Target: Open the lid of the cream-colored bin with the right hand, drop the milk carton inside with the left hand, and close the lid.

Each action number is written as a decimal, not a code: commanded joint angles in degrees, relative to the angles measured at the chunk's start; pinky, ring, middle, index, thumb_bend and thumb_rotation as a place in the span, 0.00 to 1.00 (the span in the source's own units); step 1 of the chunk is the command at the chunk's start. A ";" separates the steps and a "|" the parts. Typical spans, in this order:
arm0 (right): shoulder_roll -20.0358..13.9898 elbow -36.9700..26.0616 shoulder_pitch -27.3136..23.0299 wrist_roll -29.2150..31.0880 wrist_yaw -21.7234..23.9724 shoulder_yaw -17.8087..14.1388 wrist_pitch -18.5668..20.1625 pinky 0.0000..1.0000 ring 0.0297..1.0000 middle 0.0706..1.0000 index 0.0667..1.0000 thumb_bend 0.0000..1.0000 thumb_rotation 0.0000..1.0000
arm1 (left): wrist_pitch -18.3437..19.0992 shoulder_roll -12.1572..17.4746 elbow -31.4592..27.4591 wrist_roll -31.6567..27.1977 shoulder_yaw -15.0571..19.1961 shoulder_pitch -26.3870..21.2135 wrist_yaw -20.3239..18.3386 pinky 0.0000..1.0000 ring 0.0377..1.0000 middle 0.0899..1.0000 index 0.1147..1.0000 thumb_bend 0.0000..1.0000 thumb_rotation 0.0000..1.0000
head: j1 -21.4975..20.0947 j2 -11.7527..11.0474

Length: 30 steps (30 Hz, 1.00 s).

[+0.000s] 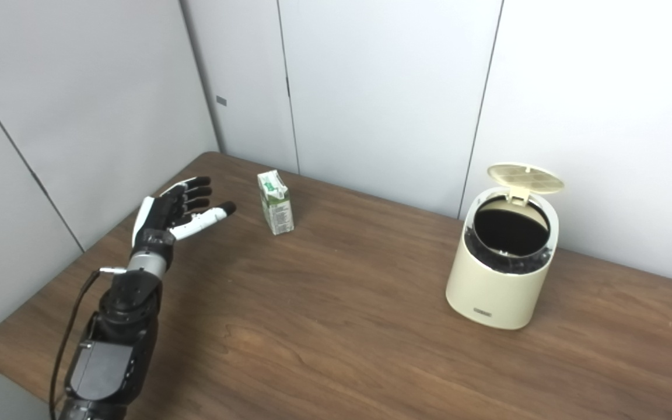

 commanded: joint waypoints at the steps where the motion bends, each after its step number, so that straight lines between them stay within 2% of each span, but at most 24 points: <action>1: -0.27 -0.41 -0.42 -0.16 0.09 -0.06 -2.27 0.45 0.58 0.59 0.55 0.47 0.57 | 1.90 2.88 -2.16 -0.06 -0.58 -2.61 -1.45 0.82 0.85 0.85 0.85 0.97 0.27 | -0.07 0.02; 6: 0.05 -0.78 -0.29 -0.44 -0.07 0.06 -1.56 0.45 0.59 0.59 0.55 0.49 0.59 | 2.76 6.37 -1.51 -2.07 -3.81 -3.75 -6.52 0.87 0.89 0.89 0.89 1.00 0.26 | -0.23 -0.21; 9: -0.43 -0.47 -0.19 -1.15 0.33 0.39 -1.82 0.45 0.59 0.60 0.55 0.48 0.60 | 2.77 7.55 -0.77 -1.44 -5.60 -4.50 -7.26 0.87 0.89 0.89 0.90 1.00 0.25 | -0.49 -0.39; 11: -0.88 -0.02 -0.10 -2.29 0.39 0.66 -2.28 0.46 0.59 0.60 0.55 0.48 0.61 | 2.76 7.93 0.09 -0.51 -6.46 -5.14 -7.11 0.85 0.87 0.88 0.89 1.00 0.25 | -0.62 -0.45; 14: -1.29 0.64 -0.07 -3.16 0.49 0.90 -3.21 0.47 0.59 0.60 0.55 0.46 0.62 | 2.70 8.41 2.16 0.46 -7.32 -6.21 -7.01 0.89 0.89 0.88 0.89 1.00 0.26 | -0.61 -0.49; 17: -1.54 0.91 -0.11 -3.60 0.55 1.04 -3.32 0.47 0.59 0.60 0.55 0.46 0.62 | 2.55 8.95 3.79 1.76 -8.59 -6.88 -7.63 0.87 0.88 0.87 0.88 1.00 0.24 | -0.66 -0.62; 21: -1.73 0.11 0.14 -4.31 1.00 1.48 -2.07 0.45 0.58 0.59 0.55 0.50 0.65 | 2.70 9.68 6.93 3.66 -11.18 -8.06 -9.13 0.85 0.89 0.88 0.91 1.00 0.22 | -0.61 -0.91; 26: -1.37 -1.34 0.41 -4.92 1.01 1.61 0.45 0.44 0.58 0.59 0.54 0.50 0.66 | 2.76 9.38 9.66 4.40 -11.77 -9.22 -10.13 0.94 0.94 0.94 0.97 1.00 0.24 | -0.61 -0.91; 30: -1.40 -2.17 0.48 -4.74 1.38 1.80 1.73 0.44 0.58 0.59 0.55 0.51 0.67 | 2.72 8.91 11.32 5.13 -11.86 -10.10 -9.85 0.89 0.93 0.95 0.98 1.00 0.24 | -0.61 -0.91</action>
